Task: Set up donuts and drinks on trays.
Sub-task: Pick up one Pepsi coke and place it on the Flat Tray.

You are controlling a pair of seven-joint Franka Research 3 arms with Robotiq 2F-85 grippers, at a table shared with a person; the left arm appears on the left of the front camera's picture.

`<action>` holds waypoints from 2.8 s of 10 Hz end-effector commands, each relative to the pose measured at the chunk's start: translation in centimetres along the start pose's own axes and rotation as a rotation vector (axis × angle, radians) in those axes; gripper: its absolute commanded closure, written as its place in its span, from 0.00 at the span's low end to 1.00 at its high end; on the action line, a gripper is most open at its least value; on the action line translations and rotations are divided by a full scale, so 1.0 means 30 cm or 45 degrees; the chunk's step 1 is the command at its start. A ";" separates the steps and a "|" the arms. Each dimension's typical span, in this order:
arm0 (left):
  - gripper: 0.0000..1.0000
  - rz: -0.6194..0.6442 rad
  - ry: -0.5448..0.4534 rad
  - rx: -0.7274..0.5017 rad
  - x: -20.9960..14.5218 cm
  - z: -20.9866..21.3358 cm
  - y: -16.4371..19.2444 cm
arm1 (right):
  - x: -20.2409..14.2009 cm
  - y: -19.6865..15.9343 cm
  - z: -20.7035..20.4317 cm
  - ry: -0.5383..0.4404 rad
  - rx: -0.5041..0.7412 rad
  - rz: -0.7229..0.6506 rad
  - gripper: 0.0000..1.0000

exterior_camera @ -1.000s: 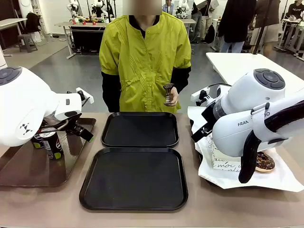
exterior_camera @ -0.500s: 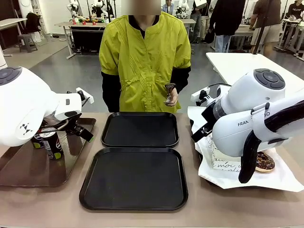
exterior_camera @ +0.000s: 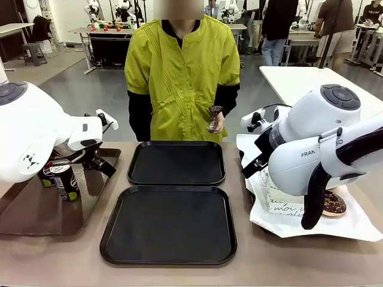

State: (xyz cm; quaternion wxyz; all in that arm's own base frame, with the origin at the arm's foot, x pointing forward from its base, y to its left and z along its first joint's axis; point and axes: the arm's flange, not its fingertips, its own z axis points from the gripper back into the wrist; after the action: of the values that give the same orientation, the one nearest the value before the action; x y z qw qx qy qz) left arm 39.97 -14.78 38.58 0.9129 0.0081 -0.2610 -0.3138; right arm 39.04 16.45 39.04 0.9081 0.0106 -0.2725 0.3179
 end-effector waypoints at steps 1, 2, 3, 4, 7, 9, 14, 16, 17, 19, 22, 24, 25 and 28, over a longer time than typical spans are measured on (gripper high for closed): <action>0.00 -0.032 0.086 -0.058 -0.225 0.242 -0.077 | -0.233 0.082 0.257 0.075 0.002 0.000 0.00; 0.00 -0.063 0.125 -0.088 -0.297 0.325 -0.098 | -0.322 0.104 0.347 0.122 -0.007 -0.006 0.00; 0.00 -0.072 0.210 -0.180 -0.381 0.379 -0.121 | -0.423 0.120 0.408 0.188 0.010 -0.010 0.00; 0.00 -0.052 0.256 -0.271 -0.453 0.408 -0.141 | -0.522 0.127 0.422 0.268 0.053 -0.022 0.00; 0.00 -0.058 0.263 -0.271 -0.092 0.422 -0.060 | -0.096 0.008 0.444 0.283 0.075 -0.025 0.00; 0.00 -0.058 0.263 -0.271 -0.092 0.422 -0.060 | -0.096 0.008 0.444 0.283 0.075 -0.025 0.00; 0.00 0.402 0.046 -0.765 -0.193 0.465 0.035 | -0.256 -0.247 0.477 0.002 1.167 -0.746 0.00; 0.00 0.716 -0.093 -1.075 -0.325 0.485 0.169 | -0.442 -0.385 0.507 -0.160 1.452 -0.966 0.00; 0.00 0.805 -0.144 -1.159 -0.386 0.494 0.224 | -0.535 -0.455 0.509 -0.198 1.493 -1.057 0.00; 0.00 0.958 -0.209 -1.303 -0.549 0.515 0.334 | -0.699 -0.582 0.519 -0.274 1.570 -1.218 0.00; 0.00 1.008 -0.136 -1.297 -0.682 0.507 0.434 | -0.846 -0.710 0.551 -0.386 1.507 -1.348 0.00; 0.00 1.049 -0.194 -1.394 -0.776 0.477 0.487 | -0.899 -0.767 0.563 -0.389 1.483 -1.386 0.00; 0.00 1.053 -0.211 -1.419 -0.801 0.479 0.504 | -0.912 -0.775 0.570 -0.356 1.470 -1.387 0.00; 0.00 1.012 -0.265 -1.460 -0.817 0.550 0.518 | -0.882 -0.756 0.582 -0.183 1.452 -1.286 0.00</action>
State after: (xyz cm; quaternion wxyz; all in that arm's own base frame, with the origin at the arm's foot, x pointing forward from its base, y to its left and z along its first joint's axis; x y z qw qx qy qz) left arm 24.79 14.02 43.09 0.7952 -0.5956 -0.1099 -0.0279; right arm 26.89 -20.32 43.85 0.7607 0.6349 -0.1083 -0.0810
